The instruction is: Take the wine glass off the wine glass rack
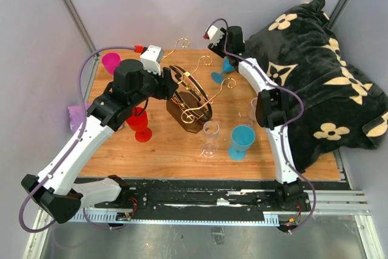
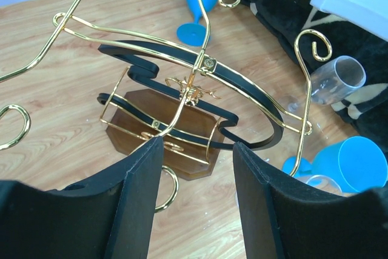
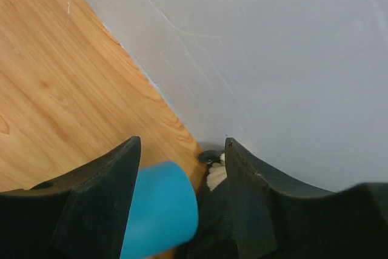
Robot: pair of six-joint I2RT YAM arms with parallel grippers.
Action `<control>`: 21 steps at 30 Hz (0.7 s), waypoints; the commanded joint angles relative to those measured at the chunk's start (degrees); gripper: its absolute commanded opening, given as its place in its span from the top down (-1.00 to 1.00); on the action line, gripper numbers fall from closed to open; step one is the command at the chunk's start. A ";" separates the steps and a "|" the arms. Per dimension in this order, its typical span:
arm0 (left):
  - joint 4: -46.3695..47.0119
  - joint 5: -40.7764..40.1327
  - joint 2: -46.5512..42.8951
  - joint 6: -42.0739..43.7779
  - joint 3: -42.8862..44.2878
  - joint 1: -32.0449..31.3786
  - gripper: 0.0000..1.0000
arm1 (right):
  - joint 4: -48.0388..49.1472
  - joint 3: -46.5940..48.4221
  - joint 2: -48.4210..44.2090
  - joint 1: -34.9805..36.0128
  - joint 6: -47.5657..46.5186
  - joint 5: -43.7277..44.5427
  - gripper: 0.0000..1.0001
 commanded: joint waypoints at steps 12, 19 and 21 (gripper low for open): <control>3.37 1.51 2.40 -1.10 -1.06 0.46 -0.09 | -30.09 17.91 6.35 -9.32 23.14 2.58 -0.63; 3.28 1.84 2.74 -1.98 -1.32 0.46 -0.09 | -34.95 13.24 1.13 -10.33 31.76 -0.91 -0.64; 3.04 1.85 2.68 -2.12 -1.11 0.46 -0.09 | -37.19 14.80 1.01 -10.37 36.24 -1.12 -0.61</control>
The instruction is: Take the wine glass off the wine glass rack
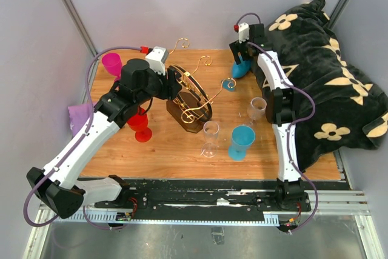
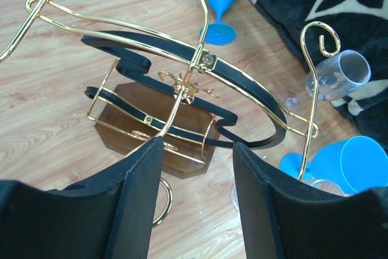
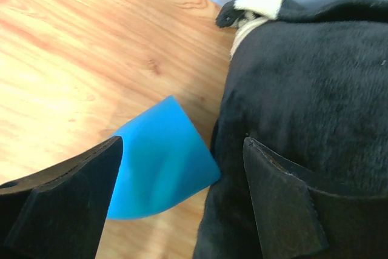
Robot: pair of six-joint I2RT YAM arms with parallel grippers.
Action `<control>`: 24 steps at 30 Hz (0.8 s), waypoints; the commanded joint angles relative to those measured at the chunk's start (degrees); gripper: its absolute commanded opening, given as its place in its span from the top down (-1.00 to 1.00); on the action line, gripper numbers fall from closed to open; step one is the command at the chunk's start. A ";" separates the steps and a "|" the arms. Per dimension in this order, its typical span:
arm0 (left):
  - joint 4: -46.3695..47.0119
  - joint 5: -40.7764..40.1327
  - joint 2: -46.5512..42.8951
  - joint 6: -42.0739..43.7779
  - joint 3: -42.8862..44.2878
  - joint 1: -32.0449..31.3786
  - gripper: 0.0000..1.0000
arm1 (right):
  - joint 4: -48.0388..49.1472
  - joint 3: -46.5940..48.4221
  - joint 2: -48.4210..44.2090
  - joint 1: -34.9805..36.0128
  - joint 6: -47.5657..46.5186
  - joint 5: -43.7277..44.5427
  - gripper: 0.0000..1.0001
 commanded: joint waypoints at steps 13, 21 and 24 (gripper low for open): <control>1.52 2.20 -1.31 -1.99 0.87 0.43 -0.09 | -15.90 3.67 -0.71 0.02 27.05 -4.98 -0.54; 1.79 1.69 -2.11 -1.04 0.02 0.50 -0.09 | -17.54 3.76 1.29 0.13 32.09 -5.08 -0.50; 2.03 1.64 -2.60 -0.76 -0.48 0.50 -0.09 | -18.75 5.03 2.59 0.74 33.02 -5.00 -0.47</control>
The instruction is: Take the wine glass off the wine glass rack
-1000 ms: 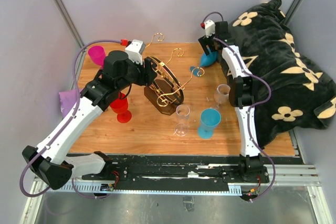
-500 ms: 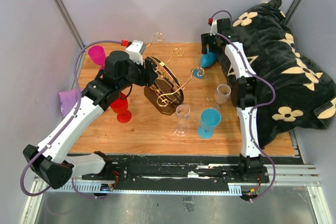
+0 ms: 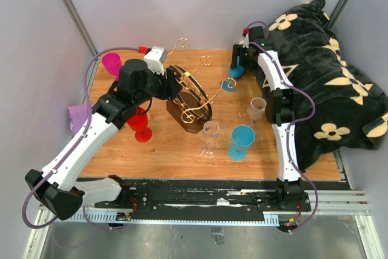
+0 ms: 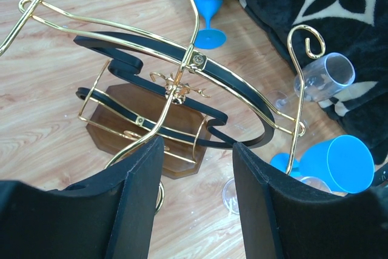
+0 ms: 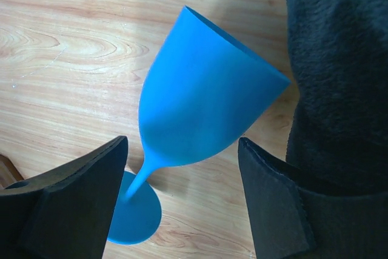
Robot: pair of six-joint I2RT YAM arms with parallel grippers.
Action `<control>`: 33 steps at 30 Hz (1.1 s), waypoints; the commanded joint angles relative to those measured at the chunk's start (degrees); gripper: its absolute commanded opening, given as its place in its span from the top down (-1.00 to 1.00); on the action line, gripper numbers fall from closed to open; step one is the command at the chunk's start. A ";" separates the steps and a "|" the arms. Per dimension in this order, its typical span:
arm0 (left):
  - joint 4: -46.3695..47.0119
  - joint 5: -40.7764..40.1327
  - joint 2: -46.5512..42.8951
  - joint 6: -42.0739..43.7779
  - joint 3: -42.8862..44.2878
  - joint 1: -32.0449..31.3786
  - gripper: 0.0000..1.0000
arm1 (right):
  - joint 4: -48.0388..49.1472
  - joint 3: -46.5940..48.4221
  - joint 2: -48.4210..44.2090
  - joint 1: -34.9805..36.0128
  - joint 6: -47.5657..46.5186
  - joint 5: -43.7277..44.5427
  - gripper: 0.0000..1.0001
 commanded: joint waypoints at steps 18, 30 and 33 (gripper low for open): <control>2.45 1.00 -2.53 1.97 -1.08 0.85 -0.09 | -5.31 5.00 4.86 2.72 -0.42 -1.43 -0.38; 2.60 2.44 -2.02 1.10 -0.51 0.94 -0.09 | -6.06 6.28 6.99 2.53 -1.85 -9.05 0.00; 2.64 2.39 -1.99 1.19 -0.32 0.94 -0.09 | -6.18 6.74 7.74 2.54 -2.10 -10.66 0.23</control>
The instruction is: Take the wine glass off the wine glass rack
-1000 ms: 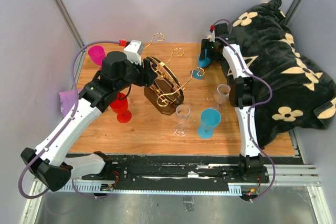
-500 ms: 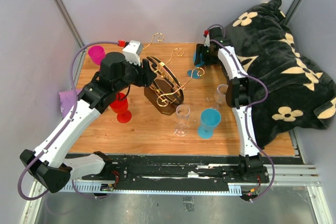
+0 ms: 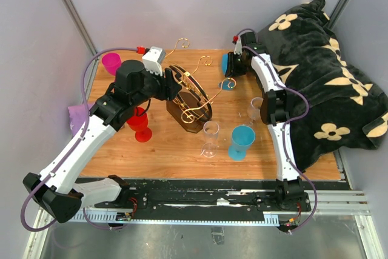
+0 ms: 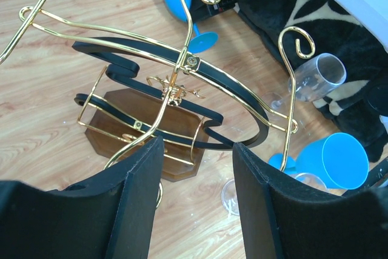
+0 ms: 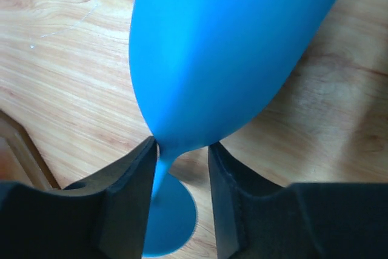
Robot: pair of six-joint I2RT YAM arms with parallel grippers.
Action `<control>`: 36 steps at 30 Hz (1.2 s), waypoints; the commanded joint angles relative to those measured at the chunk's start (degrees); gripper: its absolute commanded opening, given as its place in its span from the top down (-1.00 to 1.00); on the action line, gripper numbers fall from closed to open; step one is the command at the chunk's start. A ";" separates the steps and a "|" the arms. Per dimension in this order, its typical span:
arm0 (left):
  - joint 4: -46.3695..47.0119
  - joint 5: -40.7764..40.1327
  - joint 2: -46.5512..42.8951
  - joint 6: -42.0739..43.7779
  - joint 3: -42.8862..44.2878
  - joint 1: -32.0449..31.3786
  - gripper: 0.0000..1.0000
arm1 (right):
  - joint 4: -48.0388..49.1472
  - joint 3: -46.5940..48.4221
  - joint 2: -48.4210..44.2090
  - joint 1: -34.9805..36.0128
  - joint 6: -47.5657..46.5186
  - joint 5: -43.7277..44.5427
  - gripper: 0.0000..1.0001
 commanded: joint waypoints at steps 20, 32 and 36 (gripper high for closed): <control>-0.23 -0.46 -0.38 -0.20 1.82 0.53 -0.08 | 15.42 -7.63 -9.31 0.75 -1.50 0.78 0.99; -2.14 -5.83 -1.95 -2.68 3.27 0.53 -0.05 | 40.90 -13.93 -28.96 -2.55 -1.55 6.84 0.99; -1.37 -10.11 -4.12 -4.42 2.84 0.53 -0.04 | 58.37 -38.73 -49.23 -0.62 -5.38 4.25 0.99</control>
